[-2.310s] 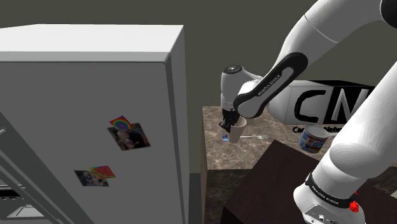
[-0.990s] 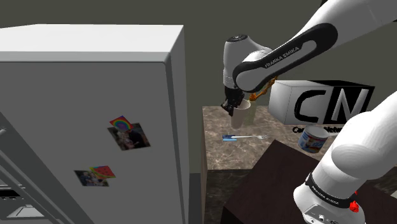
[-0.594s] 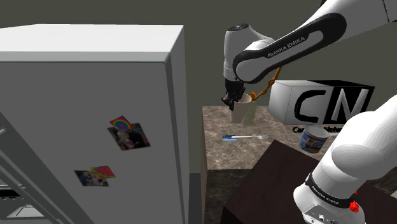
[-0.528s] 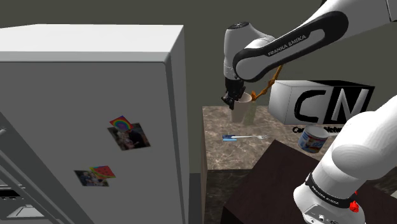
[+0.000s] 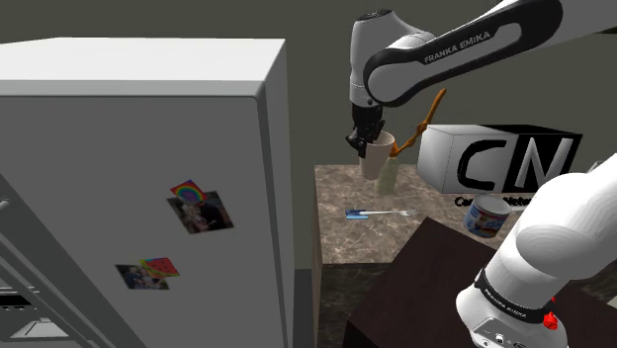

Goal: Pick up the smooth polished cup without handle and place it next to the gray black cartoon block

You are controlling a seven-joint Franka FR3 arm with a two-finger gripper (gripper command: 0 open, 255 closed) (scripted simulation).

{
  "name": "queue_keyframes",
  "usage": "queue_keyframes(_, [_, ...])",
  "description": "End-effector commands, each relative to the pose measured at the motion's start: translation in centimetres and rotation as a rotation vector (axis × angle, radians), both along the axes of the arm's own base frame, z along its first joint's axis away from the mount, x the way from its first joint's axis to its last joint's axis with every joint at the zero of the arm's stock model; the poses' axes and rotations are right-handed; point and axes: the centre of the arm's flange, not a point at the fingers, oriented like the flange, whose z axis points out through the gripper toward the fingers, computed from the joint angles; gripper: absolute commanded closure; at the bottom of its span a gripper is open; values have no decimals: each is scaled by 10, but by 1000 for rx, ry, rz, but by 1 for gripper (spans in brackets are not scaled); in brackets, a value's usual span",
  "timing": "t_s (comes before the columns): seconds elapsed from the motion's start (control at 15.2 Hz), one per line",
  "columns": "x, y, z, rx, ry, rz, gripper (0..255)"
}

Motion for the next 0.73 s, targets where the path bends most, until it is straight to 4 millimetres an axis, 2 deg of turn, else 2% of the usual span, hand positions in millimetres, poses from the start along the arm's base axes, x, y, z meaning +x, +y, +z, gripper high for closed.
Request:
queue_keyframes(0.0, [0, 0, 11, 0, 0, 0, 255])
queue_keyframes(0.66, [0, 0, 64, 0, 0, 0, 255])
